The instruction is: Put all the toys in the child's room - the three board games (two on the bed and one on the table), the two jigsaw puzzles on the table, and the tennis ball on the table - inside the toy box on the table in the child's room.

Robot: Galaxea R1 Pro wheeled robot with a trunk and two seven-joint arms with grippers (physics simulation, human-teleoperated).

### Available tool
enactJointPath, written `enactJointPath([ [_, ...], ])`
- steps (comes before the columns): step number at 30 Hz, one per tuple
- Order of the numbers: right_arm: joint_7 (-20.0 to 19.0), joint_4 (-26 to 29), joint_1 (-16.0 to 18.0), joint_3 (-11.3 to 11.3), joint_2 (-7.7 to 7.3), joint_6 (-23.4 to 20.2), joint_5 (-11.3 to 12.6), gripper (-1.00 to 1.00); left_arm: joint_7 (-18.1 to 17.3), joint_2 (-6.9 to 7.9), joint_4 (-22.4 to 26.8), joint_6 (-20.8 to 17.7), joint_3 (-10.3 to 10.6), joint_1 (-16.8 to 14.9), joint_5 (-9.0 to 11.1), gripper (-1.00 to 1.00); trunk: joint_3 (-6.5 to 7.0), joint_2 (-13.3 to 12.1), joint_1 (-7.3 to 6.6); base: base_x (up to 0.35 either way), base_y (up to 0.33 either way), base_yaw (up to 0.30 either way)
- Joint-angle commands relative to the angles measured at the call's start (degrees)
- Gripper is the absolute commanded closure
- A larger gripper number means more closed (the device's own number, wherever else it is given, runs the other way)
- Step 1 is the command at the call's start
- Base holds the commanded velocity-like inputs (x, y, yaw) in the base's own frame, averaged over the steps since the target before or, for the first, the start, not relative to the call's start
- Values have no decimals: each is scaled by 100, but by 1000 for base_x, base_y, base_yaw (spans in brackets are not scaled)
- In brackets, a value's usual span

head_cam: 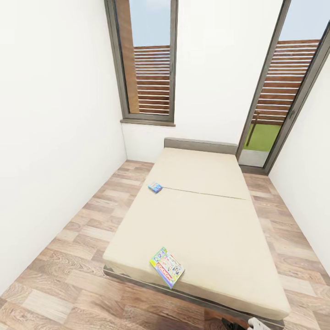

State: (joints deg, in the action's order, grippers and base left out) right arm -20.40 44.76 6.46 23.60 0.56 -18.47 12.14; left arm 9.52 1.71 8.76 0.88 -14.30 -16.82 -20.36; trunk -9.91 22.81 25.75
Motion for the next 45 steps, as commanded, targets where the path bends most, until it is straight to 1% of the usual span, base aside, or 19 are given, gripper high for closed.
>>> enactJointPath([
  [1, -8, 8, 5, 26, 6, -53, 49, -100, 6, -4, -3, 9, -45, -5, -61, -100, -11, 11, 3, 0, 0, 0],
  [10, 43, -7, 5, 25, 6, -44, 51, -100, -12, 0, 2, 22, -46, -5, -64, -100, -11, 11, 3, 0, 0, 0],
  [15, 50, -43, 5, 25, 7, -43, 51, -100, -85, 3, 2, 26, -48, -5, -64, -100, 0, 11, 3, 0, 0, 0],
  [38, 152, -70, 5, 29, 6, -51, 52, -100, -160, -11, 2, 51, -47, -5, -64, -100, 194, 11, 3, -50, 35, 0],
  [45, 165, -71, 5, 30, 6, -51, 53, -100, -161, -5, 2, 52, -47, -5, -64, -100, 223, 11, 3, -5, 38, 0],
])
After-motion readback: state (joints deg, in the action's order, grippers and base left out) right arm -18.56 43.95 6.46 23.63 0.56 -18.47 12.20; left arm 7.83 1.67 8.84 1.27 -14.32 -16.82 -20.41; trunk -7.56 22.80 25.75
